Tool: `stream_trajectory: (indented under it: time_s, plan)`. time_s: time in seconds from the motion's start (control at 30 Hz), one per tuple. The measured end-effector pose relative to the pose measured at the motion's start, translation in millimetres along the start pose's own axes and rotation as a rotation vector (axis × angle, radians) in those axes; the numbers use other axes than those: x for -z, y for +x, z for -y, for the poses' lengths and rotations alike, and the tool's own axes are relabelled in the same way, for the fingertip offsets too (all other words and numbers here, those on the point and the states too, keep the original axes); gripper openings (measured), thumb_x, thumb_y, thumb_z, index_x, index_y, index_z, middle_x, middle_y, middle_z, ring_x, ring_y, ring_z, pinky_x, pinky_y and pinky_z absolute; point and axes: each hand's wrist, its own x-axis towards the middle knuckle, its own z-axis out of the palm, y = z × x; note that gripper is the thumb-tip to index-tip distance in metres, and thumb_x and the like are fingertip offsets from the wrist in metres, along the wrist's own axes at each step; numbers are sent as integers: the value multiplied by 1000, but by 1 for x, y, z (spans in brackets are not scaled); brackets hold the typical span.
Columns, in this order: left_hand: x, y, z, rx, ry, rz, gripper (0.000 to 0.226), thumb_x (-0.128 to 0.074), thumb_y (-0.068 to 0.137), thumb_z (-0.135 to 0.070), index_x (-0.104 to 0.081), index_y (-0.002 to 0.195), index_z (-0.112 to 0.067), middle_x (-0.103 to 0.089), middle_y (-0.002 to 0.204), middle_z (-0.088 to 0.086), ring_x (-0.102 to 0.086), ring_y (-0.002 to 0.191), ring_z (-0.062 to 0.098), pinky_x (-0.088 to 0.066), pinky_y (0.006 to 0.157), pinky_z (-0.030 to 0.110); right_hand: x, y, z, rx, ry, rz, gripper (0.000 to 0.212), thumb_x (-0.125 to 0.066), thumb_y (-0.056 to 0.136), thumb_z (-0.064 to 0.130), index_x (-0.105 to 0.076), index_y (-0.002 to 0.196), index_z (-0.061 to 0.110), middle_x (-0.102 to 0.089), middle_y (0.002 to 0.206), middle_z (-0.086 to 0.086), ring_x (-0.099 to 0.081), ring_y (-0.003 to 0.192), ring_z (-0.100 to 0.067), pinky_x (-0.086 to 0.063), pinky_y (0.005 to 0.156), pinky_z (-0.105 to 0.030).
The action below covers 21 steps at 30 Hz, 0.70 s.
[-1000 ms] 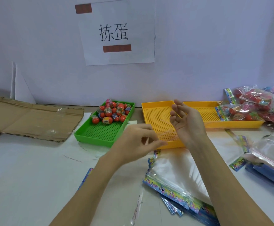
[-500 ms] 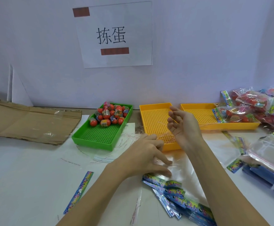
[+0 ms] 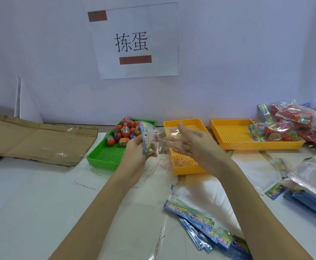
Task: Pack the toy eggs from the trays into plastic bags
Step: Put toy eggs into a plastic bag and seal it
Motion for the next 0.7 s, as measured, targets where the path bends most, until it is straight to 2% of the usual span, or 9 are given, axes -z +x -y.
stream_trajectory:
  time_s: [0.1, 0.2, 0.27, 0.33, 0.4, 0.47, 0.53, 0.63, 0.7]
  plan:
    - [6, 3, 4, 56, -46, -26, 25, -46, 105, 9, -69, 104, -2, -67, 76, -2, -53, 67, 12, -48, 56, 23, -10, -1, -4, 52, -54, 46, 46, -62, 97, 52, -71, 123, 15, -78, 114, -3, -76, 105, -20, -61, 89, -30]
    - [5, -1, 1, 62, -67, -10, 21, -50, 107, -4, -72, 111, -3, -73, 85, 2, -62, 67, 12, -52, 57, 23, -12, -1, -7, 158, -172, -102, 20, -65, 102, 25, -76, 111, 11, -80, 100, -2, -77, 95, -19, -61, 73, -23]
    - [3, -1, -4, 99, -139, 14, 47, -47, 107, -48, -76, 108, -10, -78, 89, 4, -73, 73, 15, -58, 60, 26, -7, 1, -10, 184, -293, -235, 17, -63, 103, 18, -78, 103, 9, -80, 92, -5, -77, 88, -21, -62, 68, -27]
    - [5, 3, -8, 157, -174, 41, 84, -40, 83, -84, -84, 101, -15, -80, 101, 10, -78, 83, 23, -62, 64, 31, -1, 3, -10, 211, -463, -320, 21, -63, 103, 22, -79, 96, 10, -79, 87, -2, -76, 78, -15, -64, 72, -36]
    - [5, 5, -8, 127, -44, 43, 65, -58, 77, -76, -85, 96, -20, -80, 105, 10, -79, 89, 26, -63, 70, 31, 3, 4, -10, 229, -578, -337, 26, -64, 103, 28, -80, 89, 14, -78, 84, 4, -74, 73, -8, -64, 77, -41]
    - [5, 3, -1, 56, 104, 7, 37, -82, 82, -40, -81, 106, -12, -81, 98, 9, -78, 88, 25, -62, 75, 29, 3, 3, -10, 230, -612, -325, 31, -64, 101, 37, -81, 80, 20, -78, 80, 7, -73, 73, -6, -61, 79, -38]
    - [5, 2, 6, 37, 131, -8, 27, -85, 83, -14, -77, 108, -7, -80, 91, 12, -77, 82, 22, -61, 74, 27, 4, 3, -10, 236, -630, -333, 36, -64, 100, 43, -80, 73, 24, -77, 75, 8, -72, 73, -3, -58, 77, -33]
    - [4, 1, 7, 0, 120, -47, 10, -86, 83, -12, -79, 88, -8, -78, 80, 12, -73, 68, 18, -57, 61, 23, 7, 3, -8, 252, -633, -331, 38, -63, 101, 42, -81, 74, 23, -77, 73, 11, -71, 68, -3, -54, 70, -26]
    - [3, 3, 6, -12, 133, -112, 18, -87, 83, -21, -76, 68, -18, -71, 65, 4, -64, 55, 13, -50, 51, 21, 9, 2, -7, 242, -613, -306, 37, -62, 102, 39, -80, 75, 21, -77, 71, 10, -71, 64, -6, -55, 67, -25]
